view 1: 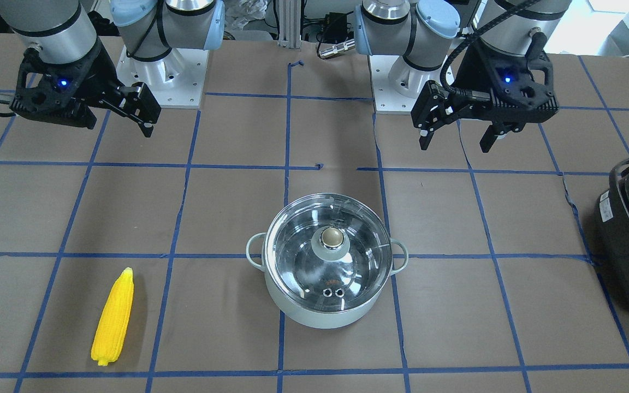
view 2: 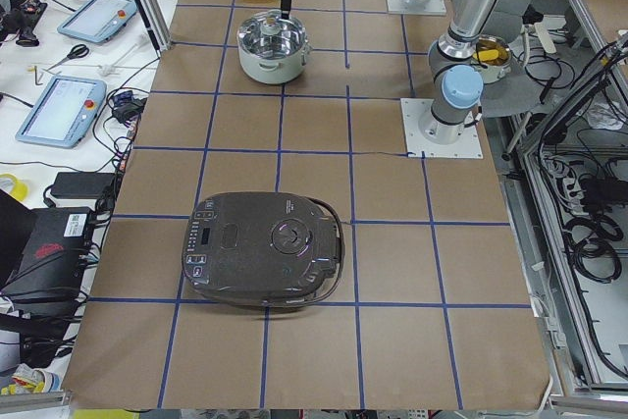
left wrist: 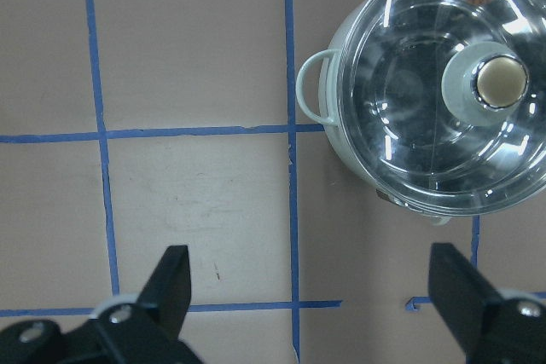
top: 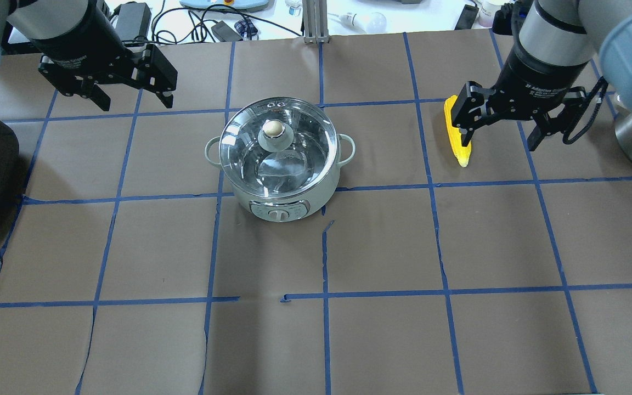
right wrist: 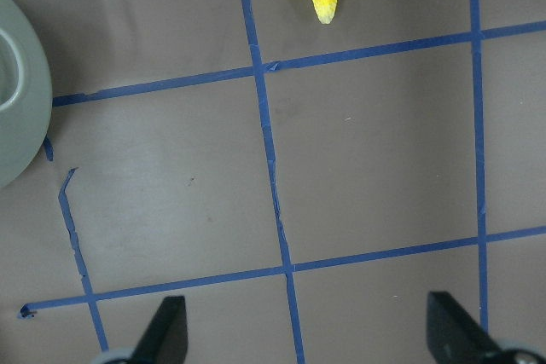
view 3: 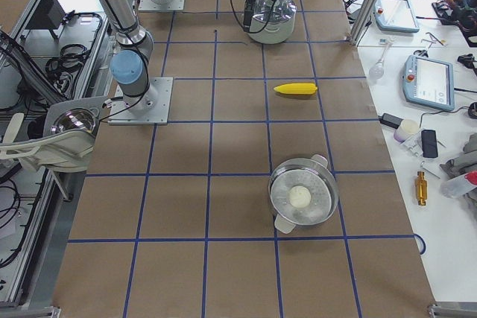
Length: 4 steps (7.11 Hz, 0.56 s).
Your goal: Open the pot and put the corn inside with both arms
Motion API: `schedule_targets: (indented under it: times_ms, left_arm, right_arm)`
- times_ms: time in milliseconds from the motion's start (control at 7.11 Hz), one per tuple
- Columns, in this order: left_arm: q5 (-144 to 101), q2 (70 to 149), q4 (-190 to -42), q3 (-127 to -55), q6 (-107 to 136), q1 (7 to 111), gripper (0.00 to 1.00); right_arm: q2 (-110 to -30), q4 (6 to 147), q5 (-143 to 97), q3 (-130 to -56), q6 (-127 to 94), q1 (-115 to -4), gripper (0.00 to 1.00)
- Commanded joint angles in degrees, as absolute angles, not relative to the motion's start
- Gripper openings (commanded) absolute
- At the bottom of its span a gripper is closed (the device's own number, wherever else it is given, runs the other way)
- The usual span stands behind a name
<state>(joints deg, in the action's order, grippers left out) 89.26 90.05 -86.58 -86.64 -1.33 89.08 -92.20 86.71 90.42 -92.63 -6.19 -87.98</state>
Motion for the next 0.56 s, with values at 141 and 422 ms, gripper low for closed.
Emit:
schedule_targets:
  times_ms: [141,422]
  left_arm:
    - [89.9,90.1,-86.7,-86.6,-1.4,89.6,1.00]
    - [89.7,91.5,-85.4,-85.9,2.2,91.6,1.00]
  right_arm:
    - [-92.2,86.7,90.4,-92.7,-6.2,-88.0,1.00]
    - [-92.2,86.7,91.0,-92.8,-6.2,-88.0,1.00]
